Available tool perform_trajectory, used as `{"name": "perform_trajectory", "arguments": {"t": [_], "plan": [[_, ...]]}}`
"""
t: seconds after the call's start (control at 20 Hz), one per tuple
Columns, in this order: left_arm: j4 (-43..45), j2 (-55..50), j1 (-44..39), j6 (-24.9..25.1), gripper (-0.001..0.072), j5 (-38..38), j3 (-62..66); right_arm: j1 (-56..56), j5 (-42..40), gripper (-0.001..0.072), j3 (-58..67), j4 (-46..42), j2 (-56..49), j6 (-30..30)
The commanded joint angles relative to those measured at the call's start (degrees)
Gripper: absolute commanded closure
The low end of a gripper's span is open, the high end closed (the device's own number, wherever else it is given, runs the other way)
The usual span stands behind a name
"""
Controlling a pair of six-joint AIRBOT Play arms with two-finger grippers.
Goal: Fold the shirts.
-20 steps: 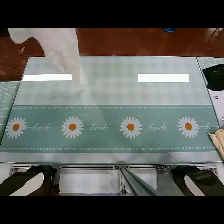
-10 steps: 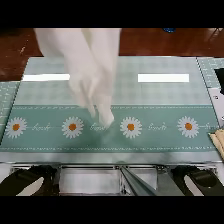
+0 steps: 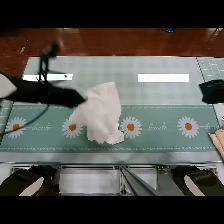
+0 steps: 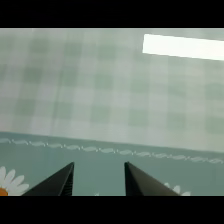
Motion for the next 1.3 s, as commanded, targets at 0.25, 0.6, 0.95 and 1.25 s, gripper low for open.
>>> {"name": "perform_trajectory", "arguments": {"t": [0.25, 0.6, 0.95, 1.25], "plan": [[13.4, -0.1, 10.2, -4.5, 0.0198, -5.8, -11.2, -2.8, -8.3, 0.0331, -13.2, 4.2, -13.3, 1.2], [13.3, 10.1, 33.1, -10.9, 0.0199, -5.5, -14.3, -36.9, -7.1, 0.0331, -16.7, 10.6, -14.2, -5.5], [-7.1, -1.1, 38.5, -3.5, 0.0200, 0.7, -28.1, -30.3, -11.5, 0.0332, -30.6, 38.8, -14.2, -20.6], [-13.9, -9.4, 33.5, -3.0, 0.0200, 8.6, -28.1, -17.5, -10.7, 0.0332, -30.6, 38.8, -14.2, -19.4]]}}
